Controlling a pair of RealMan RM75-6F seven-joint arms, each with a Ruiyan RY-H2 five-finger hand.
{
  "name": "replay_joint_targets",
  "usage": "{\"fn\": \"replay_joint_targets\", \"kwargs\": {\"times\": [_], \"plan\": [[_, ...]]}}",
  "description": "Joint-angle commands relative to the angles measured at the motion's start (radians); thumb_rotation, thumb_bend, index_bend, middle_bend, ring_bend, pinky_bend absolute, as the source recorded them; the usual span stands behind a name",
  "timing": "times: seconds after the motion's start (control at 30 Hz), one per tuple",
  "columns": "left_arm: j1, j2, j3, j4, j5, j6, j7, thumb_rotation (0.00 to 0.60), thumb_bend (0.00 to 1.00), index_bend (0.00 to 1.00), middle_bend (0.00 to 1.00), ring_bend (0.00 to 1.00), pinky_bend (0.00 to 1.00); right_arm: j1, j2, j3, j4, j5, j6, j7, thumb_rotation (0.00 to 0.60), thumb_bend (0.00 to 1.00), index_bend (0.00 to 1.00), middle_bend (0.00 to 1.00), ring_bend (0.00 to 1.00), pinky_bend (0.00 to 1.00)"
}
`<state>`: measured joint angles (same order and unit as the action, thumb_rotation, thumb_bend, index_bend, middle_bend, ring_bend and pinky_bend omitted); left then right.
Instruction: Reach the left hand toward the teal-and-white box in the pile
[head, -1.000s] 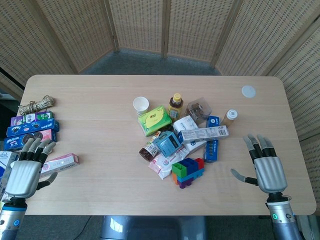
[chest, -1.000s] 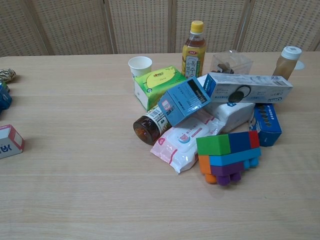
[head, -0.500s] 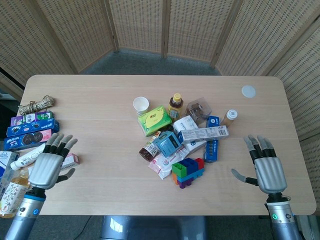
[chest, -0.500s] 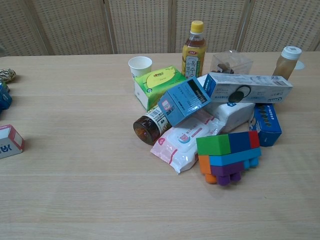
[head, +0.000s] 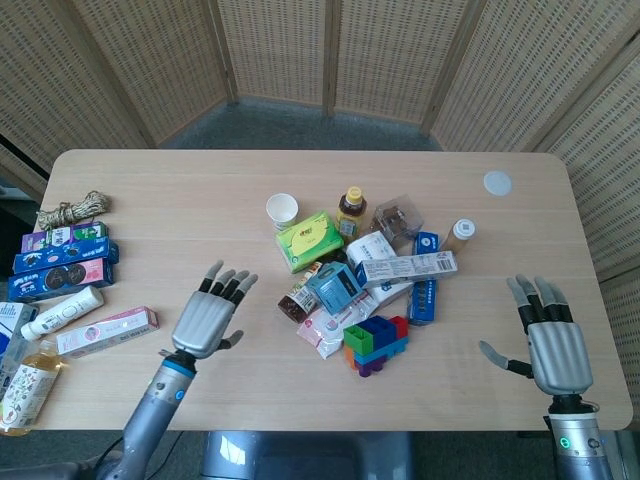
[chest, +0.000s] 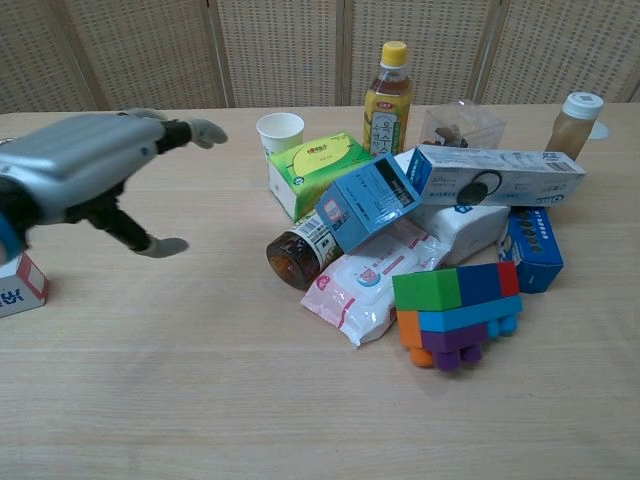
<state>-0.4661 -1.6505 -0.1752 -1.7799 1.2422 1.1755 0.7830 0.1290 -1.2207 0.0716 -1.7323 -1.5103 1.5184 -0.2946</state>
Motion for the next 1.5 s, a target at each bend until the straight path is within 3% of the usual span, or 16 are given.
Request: {"fn": "replay_joint_targets", "kwargs": {"times": [0.03, 0.33, 0.6, 0.9, 1.03, 1.1, 1.3, 1.5], "plan": [[-0.080, -0.123, -0.058, 0.085, -0.091, -0.024, 0.058, 0.600, 0.26, 0.12, 0.18, 0.17, 0.00, -0.003, 0.002, -0.001, 0.001, 0.001, 0.000, 0.006, 0.000, 0.19, 0.00, 0.03, 0.00, 0.00], [-0.196, -0.324, -0.125, 0.247, -0.159, -0.021, 0.068, 0.600, 0.26, 0.09, 0.15, 0.17, 0.00, -0.009, 0.006, -0.003, -0.001, 0.001, -0.007, 0.020, 0.000, 0.19, 0.00, 0.03, 0.00, 0.00], [-0.263, -0.422, -0.137, 0.338, -0.188, -0.017, 0.082, 0.600, 0.26, 0.06, 0.13, 0.17, 0.01, -0.015, 0.013, -0.004, -0.001, 0.004, -0.009, 0.037, 0.000, 0.19, 0.00, 0.03, 0.00, 0.00], [-0.323, -0.527, -0.175, 0.499, -0.188, -0.029, -0.001, 0.600, 0.26, 0.07, 0.14, 0.17, 0.05, -0.026, 0.026, -0.010, -0.012, 0.004, -0.010, 0.053, 0.000, 0.19, 0.00, 0.03, 0.00, 0.00], [-0.357, -0.575, -0.200, 0.568, -0.183, -0.035, -0.038, 0.600, 0.26, 0.10, 0.14, 0.19, 0.15, -0.030, 0.035, -0.012, -0.021, 0.003, -0.009, 0.057, 0.000, 0.19, 0.00, 0.03, 0.00, 0.00], [-0.371, -0.592, -0.206, 0.599, -0.175, -0.036, -0.050, 0.600, 0.26, 0.15, 0.16, 0.21, 0.24, -0.031, 0.038, -0.012, -0.025, 0.004, -0.011, 0.059, 0.000, 0.19, 0.00, 0.03, 0.00, 0.00], [-0.399, -0.618, -0.198, 0.664, -0.149, -0.014, -0.088, 0.600, 0.33, 0.27, 0.28, 0.37, 0.45, -0.035, 0.047, -0.013, -0.032, 0.009, -0.015, 0.067, 0.000, 0.19, 0.00, 0.03, 0.00, 0.00], [-0.391, -0.615, -0.191, 0.705, -0.137, 0.020, -0.146, 0.600, 0.36, 0.35, 0.36, 0.46, 0.55, -0.036, 0.050, -0.009, -0.033, 0.011, -0.017, 0.071, 0.000, 0.19, 0.00, 0.03, 0.00, 0.00]]}}
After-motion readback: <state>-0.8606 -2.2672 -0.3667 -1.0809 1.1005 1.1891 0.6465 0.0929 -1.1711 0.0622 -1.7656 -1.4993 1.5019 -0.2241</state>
